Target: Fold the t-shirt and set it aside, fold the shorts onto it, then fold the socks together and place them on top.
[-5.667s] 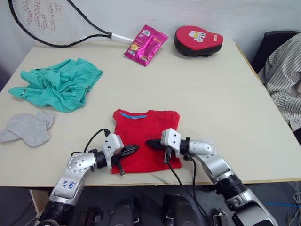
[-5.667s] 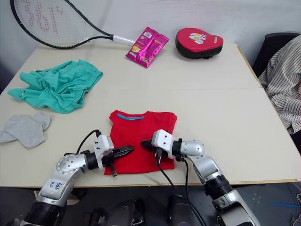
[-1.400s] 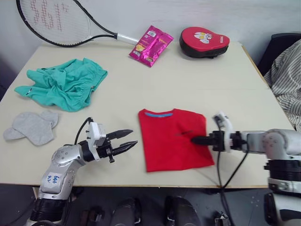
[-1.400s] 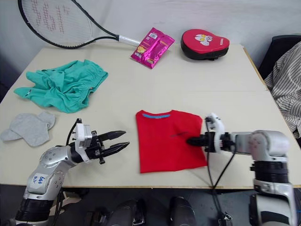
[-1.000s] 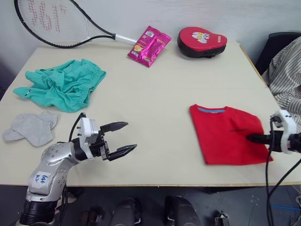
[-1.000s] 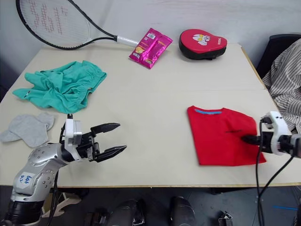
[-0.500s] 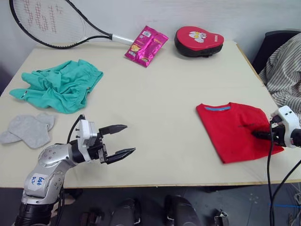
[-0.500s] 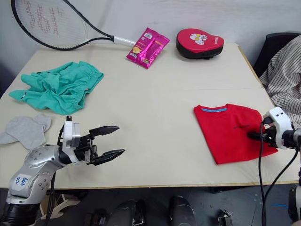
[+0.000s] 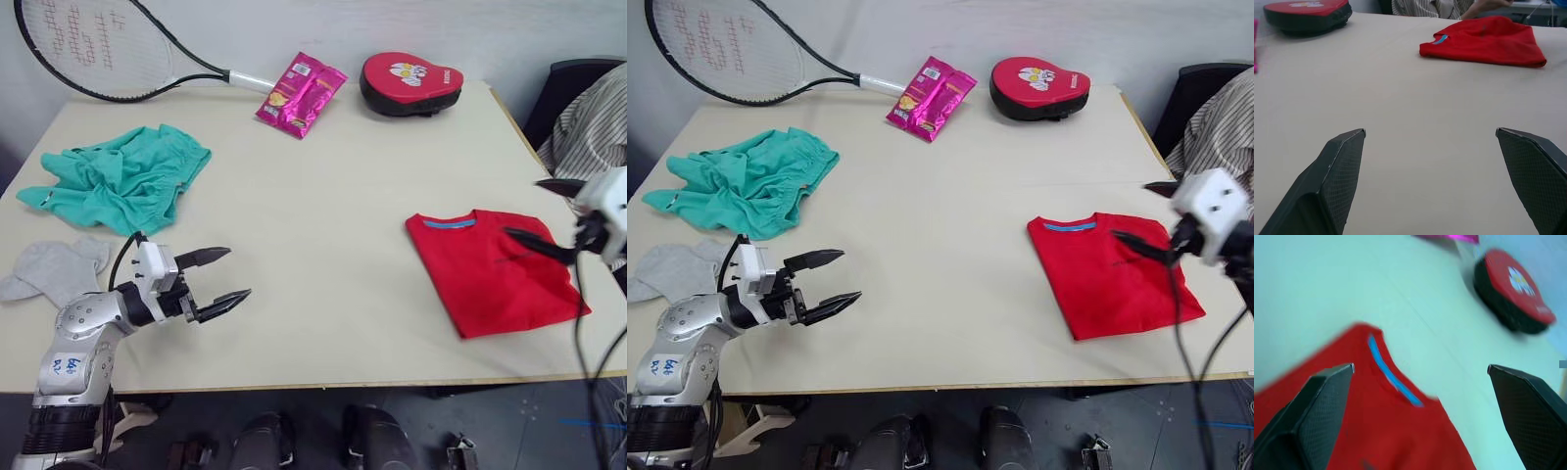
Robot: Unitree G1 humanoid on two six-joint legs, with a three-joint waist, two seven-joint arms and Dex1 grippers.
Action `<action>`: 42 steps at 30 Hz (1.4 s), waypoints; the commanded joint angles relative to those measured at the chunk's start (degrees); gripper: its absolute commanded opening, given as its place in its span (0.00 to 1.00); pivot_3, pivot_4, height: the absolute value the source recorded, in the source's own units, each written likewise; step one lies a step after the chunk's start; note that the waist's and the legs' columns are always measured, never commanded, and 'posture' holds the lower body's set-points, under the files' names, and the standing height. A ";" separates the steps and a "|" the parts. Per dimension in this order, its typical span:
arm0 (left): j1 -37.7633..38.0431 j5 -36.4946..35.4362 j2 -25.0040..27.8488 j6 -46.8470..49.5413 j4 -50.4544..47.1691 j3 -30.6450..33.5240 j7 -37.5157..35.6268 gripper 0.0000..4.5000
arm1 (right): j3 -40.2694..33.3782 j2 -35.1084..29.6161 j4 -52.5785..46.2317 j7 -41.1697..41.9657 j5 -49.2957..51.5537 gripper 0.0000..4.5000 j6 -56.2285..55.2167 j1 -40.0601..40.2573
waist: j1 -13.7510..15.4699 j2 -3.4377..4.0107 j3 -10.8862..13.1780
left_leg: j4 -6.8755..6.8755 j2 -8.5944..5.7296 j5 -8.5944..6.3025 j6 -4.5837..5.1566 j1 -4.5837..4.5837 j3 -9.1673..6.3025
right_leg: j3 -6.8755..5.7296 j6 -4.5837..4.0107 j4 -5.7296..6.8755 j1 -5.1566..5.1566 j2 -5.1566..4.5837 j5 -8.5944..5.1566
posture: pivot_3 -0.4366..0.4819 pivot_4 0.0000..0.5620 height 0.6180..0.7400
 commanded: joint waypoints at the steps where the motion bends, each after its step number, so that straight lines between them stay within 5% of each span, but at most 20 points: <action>1: 0.87 0.02 0.54 -1.30 1.03 3.13 1.10 1.00 | 3.05 4.41 -7.53 -2.69 0.10 1.00 -0.01 1.52 | 0.19 -0.02 0.02 | 0.02 -0.01 -0.06 -0.07 -0.01 0.00 | 0.00 0.00 0.00 0.00 -0.02 0.00 | 0.48 0.27 1.00; 3: 3.35 0.16 1.16 -1.49 0.89 5.16 1.63 1.00 | 5.60 8.27 -9.16 -3.88 -0.69 1.00 -2.04 1.20 | 0.04 -0.01 0.04 | -0.03 -0.12 -0.08 0.00 -0.08 -0.05 | -0.03 0.01 -0.01 0.03 -0.11 0.01 | 0.48 0.27 1.00; 9: 12.77 0.36 0.71 -1.44 0.37 15.91 8.16 1.00 | 9.33 16.23 -8.95 -7.53 -1.54 1.00 -3.10 -0.04 | -1.25 0.18 0.42 | -1.54 -2.82 1.65 1.09 -0.09 -4.62 | -4.35 1.03 -0.54 2.51 -2.22 -0.49 | 0.48 0.27 1.00; 12: 20.24 1.12 -0.63 0.53 0.00 23.62 14.53 1.00 | 10.40 19.42 -9.11 -7.19 -2.39 1.00 -8.37 4.16 | 0.61 0.03 0.57 | -1.37 -2.75 1.79 0.75 -0.15 -4.53 | -2.91 1.27 -0.25 2.29 -2.09 -0.67 | 0.48 0.27 1.00; 18: 33.62 -0.95 -7.77 6.28 -2.85 37.66 27.30 1.00 | 10.82 22.31 -8.90 -3.50 -1.15 1.00 -18.45 13.44 | 1.89 -0.18 0.84 | -1.01 -2.76 1.09 0.97 -0.14 -4.47 | -2.59 1.32 -0.65 2.46 -2.08 -0.66 | 0.48 0.27 1.00; 26: 37.46 -6.19 -9.74 14.69 -11.15 40.59 31.80 1.00 | 11.38 24.55 -12.71 -6.11 1.90 1.00 -14.28 15.57 | 2.18 -0.38 0.87 | -1.14 -2.63 0.93 0.95 -0.16 -4.54 | -1.51 1.17 -0.85 2.25 -1.77 -0.85 | 0.48 0.27 1.00; 30: 30.09 -7.54 -3.00 20.24 -14.01 36.42 32.23 1.00 | 11.75 24.82 -12.63 -6.65 2.00 1.00 -12.60 13.95 | 2.95 -0.35 0.89 | -1.21 -2.54 0.98 0.65 -0.15 -4.48 | -1.56 1.12 -0.79 2.09 -1.63 -0.85 | 0.48 0.27 1.00; 35: 8.64 -3.86 9.68 27.96 -6.28 21.31 31.36 1.00 | 11.87 24.87 -13.85 -7.53 1.67 1.00 -11.61 12.57 | 3.53 -0.32 0.92 | -1.07 -2.44 1.20 0.22 -0.17 -4.41 | -1.50 1.08 -0.57 2.12 -1.37 -0.82 | 0.48 0.27 1.00; 42: -27.60 11.07 6.51 14.21 30.74 -0.74 24.99 1.00 | 9.81 24.82 -14.33 -13.09 -0.93 1.00 -10.68 11.08 | 2.71 -0.40 0.94 | -1.10 -2.40 1.31 0.17 -0.08 -3.88 | -1.27 1.18 -0.12 1.97 -1.15 -0.72 | 0.48 0.27 1.00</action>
